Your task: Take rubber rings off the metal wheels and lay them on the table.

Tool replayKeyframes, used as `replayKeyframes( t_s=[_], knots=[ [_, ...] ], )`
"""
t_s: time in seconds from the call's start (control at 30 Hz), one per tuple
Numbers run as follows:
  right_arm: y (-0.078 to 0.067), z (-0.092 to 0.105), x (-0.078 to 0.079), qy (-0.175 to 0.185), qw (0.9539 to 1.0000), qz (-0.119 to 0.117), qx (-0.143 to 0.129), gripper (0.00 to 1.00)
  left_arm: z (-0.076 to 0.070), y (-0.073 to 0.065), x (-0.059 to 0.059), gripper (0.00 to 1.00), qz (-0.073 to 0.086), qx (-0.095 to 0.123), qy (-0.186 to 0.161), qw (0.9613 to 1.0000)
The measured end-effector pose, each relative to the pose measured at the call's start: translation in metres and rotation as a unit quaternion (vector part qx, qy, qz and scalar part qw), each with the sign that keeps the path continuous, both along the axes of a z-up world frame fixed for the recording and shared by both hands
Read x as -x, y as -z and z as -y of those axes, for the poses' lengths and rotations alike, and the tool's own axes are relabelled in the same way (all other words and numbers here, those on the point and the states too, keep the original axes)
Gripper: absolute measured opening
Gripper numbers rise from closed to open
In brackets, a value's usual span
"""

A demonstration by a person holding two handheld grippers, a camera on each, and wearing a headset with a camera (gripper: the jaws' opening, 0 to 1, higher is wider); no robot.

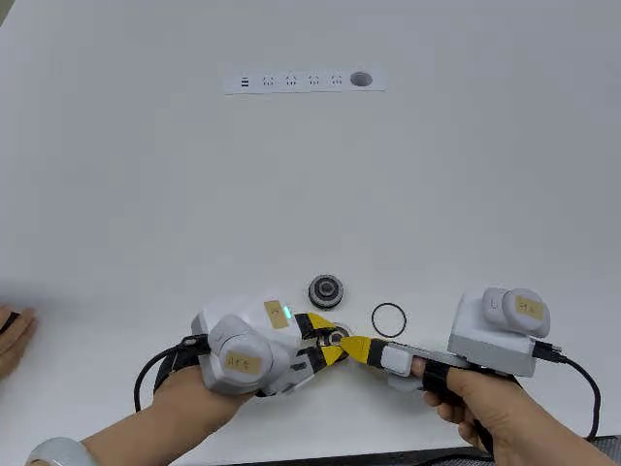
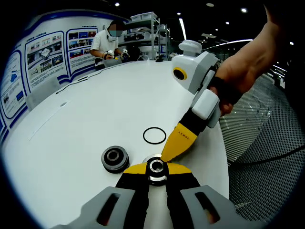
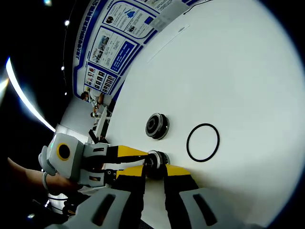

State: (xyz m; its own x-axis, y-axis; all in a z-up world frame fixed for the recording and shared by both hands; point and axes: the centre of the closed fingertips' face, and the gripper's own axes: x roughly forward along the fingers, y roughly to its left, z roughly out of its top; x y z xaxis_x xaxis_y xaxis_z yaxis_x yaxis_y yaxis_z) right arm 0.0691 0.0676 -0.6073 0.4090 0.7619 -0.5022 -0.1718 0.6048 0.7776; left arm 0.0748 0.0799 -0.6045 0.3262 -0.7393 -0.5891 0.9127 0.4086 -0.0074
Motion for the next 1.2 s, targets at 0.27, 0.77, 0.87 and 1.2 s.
replayKeyframes(
  t_s=[0.27,0.77,0.87,1.2],
  knots=[
    [0.0006,0.0045,-0.0014,-0.003,0.9999,0.011,0.011,0.09,-0.0001,0.0002,0.0002,0.12,0.000,0.000,0.000,1.0000],
    [0.0017,0.0065,-0.0018,-0.020,0.9988,0.027,0.034,0.02,0.0002,-0.0007,0.0004,0.12,-0.001,0.000,-0.002,1.0000],
    [0.0013,0.0063,-0.0018,-0.020,0.9987,0.028,0.038,0.02,0.0006,-0.0013,0.0006,0.12,-0.001,0.000,-0.002,1.0000],
    [-0.0034,0.0006,-0.0014,-0.022,0.9989,0.028,0.030,0.01,0.0003,-0.0015,0.0004,0.12,-0.002,0.001,-0.002,1.0000]
  ],
)
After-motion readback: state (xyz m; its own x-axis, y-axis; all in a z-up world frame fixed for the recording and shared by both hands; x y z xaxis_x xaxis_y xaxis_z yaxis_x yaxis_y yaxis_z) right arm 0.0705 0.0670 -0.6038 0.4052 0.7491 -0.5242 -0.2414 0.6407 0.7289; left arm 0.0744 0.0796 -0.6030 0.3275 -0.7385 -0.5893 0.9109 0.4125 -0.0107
